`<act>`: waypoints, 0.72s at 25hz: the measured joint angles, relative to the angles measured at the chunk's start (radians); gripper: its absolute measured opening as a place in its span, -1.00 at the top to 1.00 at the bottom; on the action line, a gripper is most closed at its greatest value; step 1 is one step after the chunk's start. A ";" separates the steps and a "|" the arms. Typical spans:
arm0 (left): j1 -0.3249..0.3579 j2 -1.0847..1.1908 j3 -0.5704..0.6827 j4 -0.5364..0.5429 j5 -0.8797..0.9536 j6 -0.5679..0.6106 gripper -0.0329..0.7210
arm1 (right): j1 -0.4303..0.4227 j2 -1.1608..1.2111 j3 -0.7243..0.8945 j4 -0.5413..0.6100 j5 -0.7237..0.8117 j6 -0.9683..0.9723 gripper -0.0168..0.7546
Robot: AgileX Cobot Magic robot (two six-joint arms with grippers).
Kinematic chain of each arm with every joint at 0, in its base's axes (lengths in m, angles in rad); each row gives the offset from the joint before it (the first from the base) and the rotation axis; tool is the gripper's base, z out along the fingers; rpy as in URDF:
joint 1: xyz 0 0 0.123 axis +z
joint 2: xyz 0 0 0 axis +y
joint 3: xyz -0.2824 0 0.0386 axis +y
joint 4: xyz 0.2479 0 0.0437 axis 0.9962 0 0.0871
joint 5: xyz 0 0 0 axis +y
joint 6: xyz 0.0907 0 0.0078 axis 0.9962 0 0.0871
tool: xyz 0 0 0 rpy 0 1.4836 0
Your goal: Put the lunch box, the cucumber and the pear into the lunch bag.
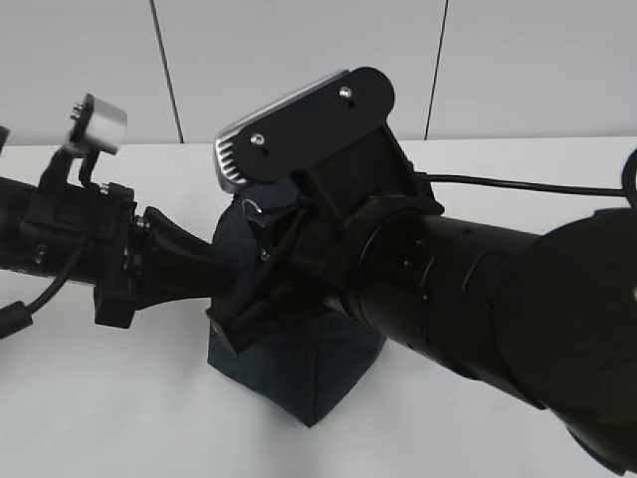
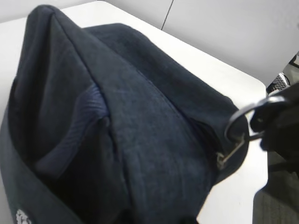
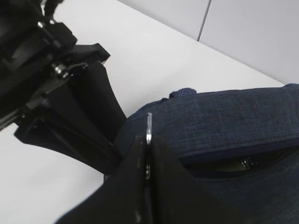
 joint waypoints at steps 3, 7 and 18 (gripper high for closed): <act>-0.017 0.029 0.000 -0.003 -0.015 0.001 0.81 | 0.000 0.000 -0.004 0.006 0.001 -0.027 0.96; -0.020 0.033 -0.002 -0.013 -0.027 0.001 0.89 | -0.054 0.000 -0.047 0.070 -0.007 -0.063 0.96; -0.020 0.034 -0.003 -0.011 -0.038 0.001 0.90 | -0.527 0.129 -0.268 0.143 0.288 -0.085 0.96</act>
